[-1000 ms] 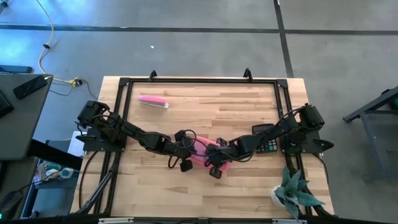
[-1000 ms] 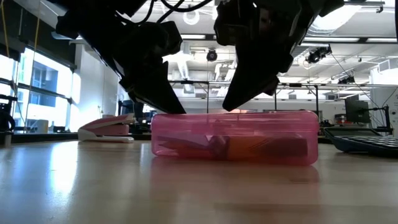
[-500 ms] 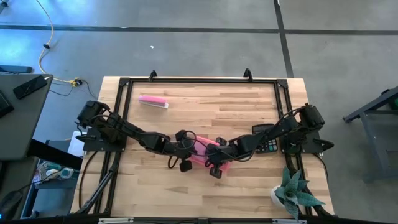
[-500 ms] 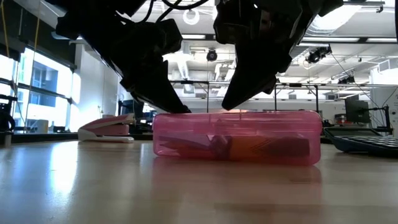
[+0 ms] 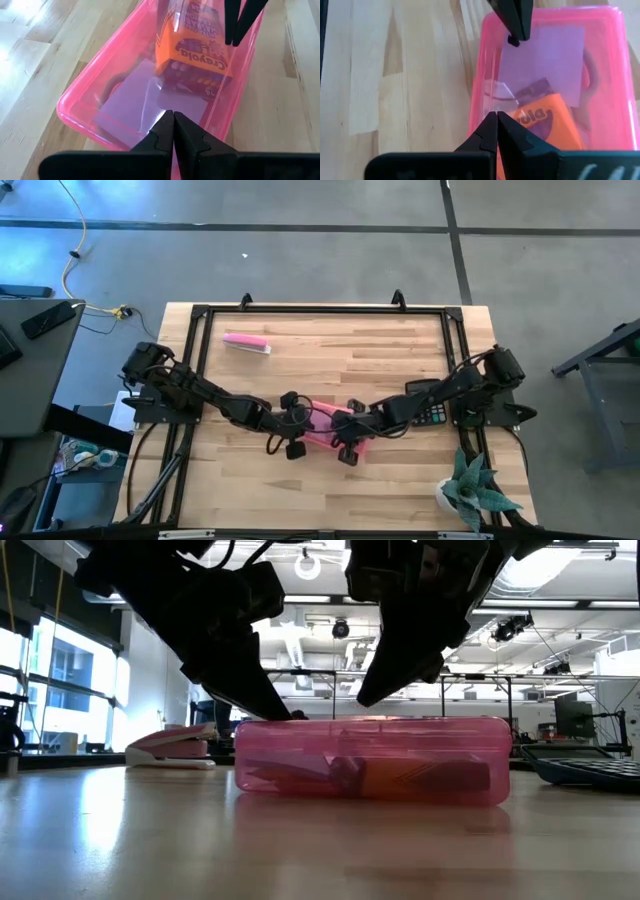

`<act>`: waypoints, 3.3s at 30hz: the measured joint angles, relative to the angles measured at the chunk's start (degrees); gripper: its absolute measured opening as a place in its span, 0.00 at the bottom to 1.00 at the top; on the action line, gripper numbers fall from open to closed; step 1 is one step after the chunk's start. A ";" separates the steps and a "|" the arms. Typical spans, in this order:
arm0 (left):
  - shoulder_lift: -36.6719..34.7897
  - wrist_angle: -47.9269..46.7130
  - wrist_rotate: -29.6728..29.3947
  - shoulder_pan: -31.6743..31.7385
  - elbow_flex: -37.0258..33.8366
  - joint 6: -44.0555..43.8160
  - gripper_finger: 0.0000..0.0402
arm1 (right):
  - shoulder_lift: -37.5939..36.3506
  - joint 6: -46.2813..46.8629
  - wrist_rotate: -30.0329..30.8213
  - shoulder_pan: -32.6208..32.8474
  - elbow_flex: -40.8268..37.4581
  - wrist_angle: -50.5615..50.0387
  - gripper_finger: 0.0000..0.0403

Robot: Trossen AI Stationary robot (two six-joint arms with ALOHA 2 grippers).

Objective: Pack school essentials
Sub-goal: Close the supply box

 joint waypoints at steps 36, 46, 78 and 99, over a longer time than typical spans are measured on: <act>-1.10 -1.27 1.34 -0.29 0.21 1.14 0.00 | 2.62 2.77 2.58 2.21 0.09 3.99 0.00; -0.72 -2.08 1.47 -0.23 0.30 -0.05 0.00 | 5.21 6.06 -1.73 1.44 0.39 3.48 0.00; 1.07 -3.56 6.39 2.99 0.47 -2.14 0.00 | 3.97 5.10 -5.67 -2.54 1.43 -4.29 0.00; 1.07 -2.73 5.81 3.58 0.32 -1.99 0.00 | -0.18 4.05 4.44 -3.07 9.21 -30.58 0.00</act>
